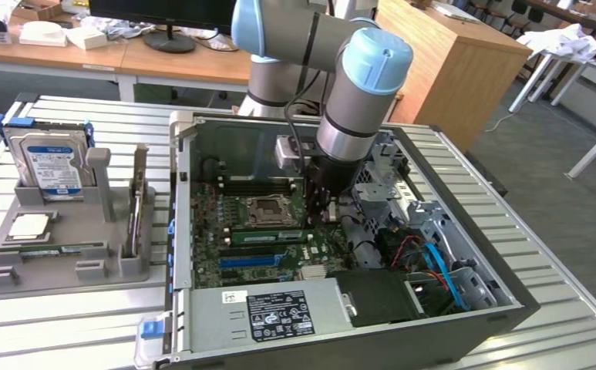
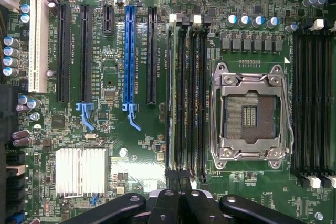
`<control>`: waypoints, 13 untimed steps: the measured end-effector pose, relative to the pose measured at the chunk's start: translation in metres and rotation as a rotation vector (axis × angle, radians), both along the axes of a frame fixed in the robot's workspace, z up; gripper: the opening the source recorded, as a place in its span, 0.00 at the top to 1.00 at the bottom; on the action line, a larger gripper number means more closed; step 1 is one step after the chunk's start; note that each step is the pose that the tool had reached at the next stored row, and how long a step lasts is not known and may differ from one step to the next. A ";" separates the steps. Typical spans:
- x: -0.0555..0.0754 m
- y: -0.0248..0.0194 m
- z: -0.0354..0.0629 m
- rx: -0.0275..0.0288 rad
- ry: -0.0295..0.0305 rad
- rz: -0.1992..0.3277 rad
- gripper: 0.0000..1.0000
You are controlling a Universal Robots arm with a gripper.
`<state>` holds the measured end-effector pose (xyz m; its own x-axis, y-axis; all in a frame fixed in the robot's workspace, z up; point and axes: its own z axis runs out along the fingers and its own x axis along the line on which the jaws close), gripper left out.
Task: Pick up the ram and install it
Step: 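Press down the ram until it locks into place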
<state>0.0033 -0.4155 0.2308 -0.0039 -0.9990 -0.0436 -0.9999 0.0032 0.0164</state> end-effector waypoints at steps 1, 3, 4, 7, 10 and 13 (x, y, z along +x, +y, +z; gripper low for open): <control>0.000 0.0000 0.0000 0.0000 0.0000 0.000 0.90; 0.000 0.0001 -0.0005 0.0003 -0.0001 0.000 0.90; 0.000 0.0001 -0.0013 0.0004 -0.0001 0.000 0.90; 0.000 0.0000 -0.0034 0.0000 0.0000 0.000 0.90; 0.000 0.0000 -0.0037 -0.0001 0.0001 0.000 0.90; 0.000 0.0000 -0.0056 -0.0002 0.0000 0.000 0.90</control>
